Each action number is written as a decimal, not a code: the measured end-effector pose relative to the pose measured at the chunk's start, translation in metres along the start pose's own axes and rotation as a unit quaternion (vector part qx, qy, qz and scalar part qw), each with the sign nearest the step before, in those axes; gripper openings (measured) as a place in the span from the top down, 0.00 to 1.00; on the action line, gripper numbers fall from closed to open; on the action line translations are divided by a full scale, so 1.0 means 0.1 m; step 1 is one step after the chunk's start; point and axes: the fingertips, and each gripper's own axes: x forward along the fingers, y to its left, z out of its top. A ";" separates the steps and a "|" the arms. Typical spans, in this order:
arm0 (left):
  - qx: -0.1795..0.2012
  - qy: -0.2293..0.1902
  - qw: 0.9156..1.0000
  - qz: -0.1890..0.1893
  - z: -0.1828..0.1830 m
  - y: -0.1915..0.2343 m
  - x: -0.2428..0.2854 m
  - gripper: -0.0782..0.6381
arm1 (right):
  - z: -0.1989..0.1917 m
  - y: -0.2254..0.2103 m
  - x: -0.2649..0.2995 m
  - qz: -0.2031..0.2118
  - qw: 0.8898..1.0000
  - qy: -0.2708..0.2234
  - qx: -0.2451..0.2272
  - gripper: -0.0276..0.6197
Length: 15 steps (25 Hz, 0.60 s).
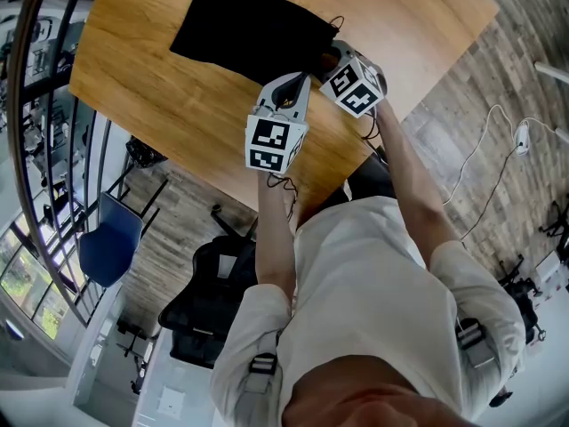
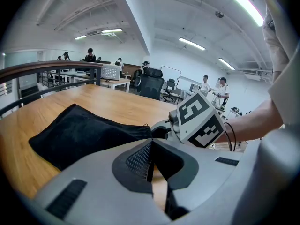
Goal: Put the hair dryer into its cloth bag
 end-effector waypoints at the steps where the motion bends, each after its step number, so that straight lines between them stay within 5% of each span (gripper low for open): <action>1: 0.000 0.002 1.000 0.000 -0.02 0.00 0.00 0.87 | -0.01 0.00 0.01 -0.001 1.000 -0.002 0.000 0.75; 15: 0.001 0.003 1.000 0.005 -0.04 0.01 0.00 0.87 | -0.02 -0.02 -0.08 -0.011 1.000 -0.002 -0.010 0.68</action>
